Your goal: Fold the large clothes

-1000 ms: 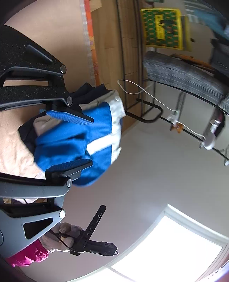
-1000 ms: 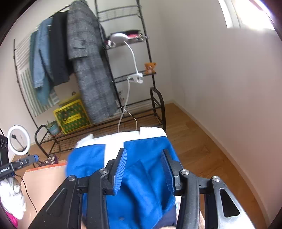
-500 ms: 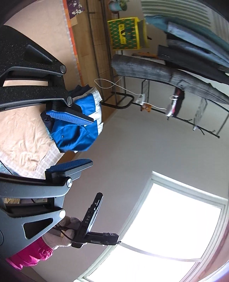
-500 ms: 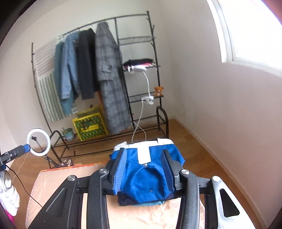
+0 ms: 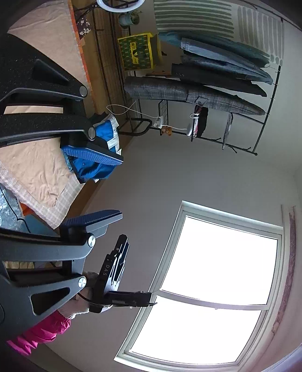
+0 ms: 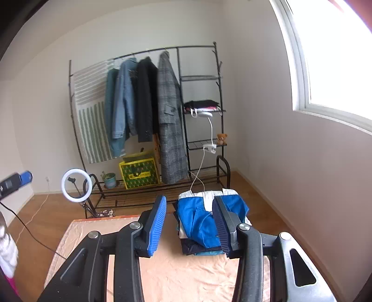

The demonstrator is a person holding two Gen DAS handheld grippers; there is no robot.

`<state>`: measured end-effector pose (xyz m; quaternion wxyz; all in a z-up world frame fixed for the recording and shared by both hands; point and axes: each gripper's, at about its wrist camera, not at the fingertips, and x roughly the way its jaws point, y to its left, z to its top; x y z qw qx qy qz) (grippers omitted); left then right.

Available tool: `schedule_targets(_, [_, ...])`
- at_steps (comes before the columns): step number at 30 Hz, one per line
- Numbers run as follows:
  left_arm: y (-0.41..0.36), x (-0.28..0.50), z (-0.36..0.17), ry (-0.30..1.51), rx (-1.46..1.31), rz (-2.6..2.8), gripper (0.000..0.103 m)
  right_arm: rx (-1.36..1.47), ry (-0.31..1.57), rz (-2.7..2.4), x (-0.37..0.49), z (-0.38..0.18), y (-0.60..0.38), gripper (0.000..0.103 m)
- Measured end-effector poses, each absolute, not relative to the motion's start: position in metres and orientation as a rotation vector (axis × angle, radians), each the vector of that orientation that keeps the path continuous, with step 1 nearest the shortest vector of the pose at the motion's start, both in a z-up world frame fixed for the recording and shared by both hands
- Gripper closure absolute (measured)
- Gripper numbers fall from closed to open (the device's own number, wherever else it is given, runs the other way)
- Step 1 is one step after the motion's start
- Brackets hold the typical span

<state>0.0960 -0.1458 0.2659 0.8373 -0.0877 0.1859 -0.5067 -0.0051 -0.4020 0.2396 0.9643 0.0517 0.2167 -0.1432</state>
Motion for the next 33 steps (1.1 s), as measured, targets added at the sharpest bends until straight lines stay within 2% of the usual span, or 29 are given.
schedule_targets(1, [-0.139, 0.089, 0.268, 0.389, -0.186, -1.072, 0.063, 0.105, 0.438, -0.291, -0.01, 0.242, -0.396, 0.057])
schedule_targets(3, [-0.129, 0.079, 0.265, 0.388, -0.182, -1.065, 0.063, 0.113, 0.436, -0.3, -0.02, 0.24, -0.386, 0.046])
schedule_targets(5, [-0.123, 0.068, 0.253, 0.405, -0.167, -1.047, 0.063, 0.114, 0.442, -0.305, -0.027, 0.233, -0.376, 0.045])
schedule_targets(7, [-0.122, 0.06, 0.235, 0.433, -0.14, -1.041, 0.063, 0.117, 0.448, -0.32, -0.036, 0.222, -0.364, 0.038])
schedule_targets(9, [-0.124, 0.052, 0.212, 0.453, -0.084, -1.014, 0.058, 0.115, 0.451, -0.322, -0.043, 0.209, -0.354, 0.022])
schedule_targets(12, [-0.125, 0.045, 0.179, 0.481, -0.038, -0.983, 0.054, 0.097, 0.465, -0.339, -0.049, 0.187, -0.34, 0.016])
schedule_targets(14, [-0.125, 0.042, 0.158, 0.491, -0.02, -0.958, 0.039, 0.102, 0.466, -0.355, -0.052, 0.17, -0.334, 0.009])
schedule_targets(17, [-0.13, 0.042, 0.128, 0.488, 0.005, -0.918, 0.034, 0.072, 0.449, -0.418, -0.051, 0.151, -0.328, 0.0])
schedule_targets(18, [-0.132, 0.043, 0.12, 0.492, 0.007, -0.91, 0.03, 0.064, 0.446, -0.43, -0.049, 0.143, -0.326, 0.0])
schedule_targets(20, [-0.136, 0.048, 0.105, 0.509, -0.005, -0.903, 0.016, 0.076, 0.46, -0.429, -0.043, 0.131, -0.327, 0.0])
schedule_targets(24, [-0.148, 0.063, 0.079, 0.508, -0.004, -0.862, 0.014, 0.07, 0.464, -0.452, -0.028, 0.107, -0.33, 0.0])
schedule_targets(28, [-0.165, 0.079, 0.057, 0.505, 0.022, -0.828, 0.004, 0.085, 0.464, -0.483, -0.008, 0.078, -0.34, 0.0])
schedule_targets(33, [-0.182, 0.101, 0.028, 0.524, 0.031, -0.791, 0.004, 0.125, 0.5, -0.499, 0.017, 0.043, -0.359, 0.0])
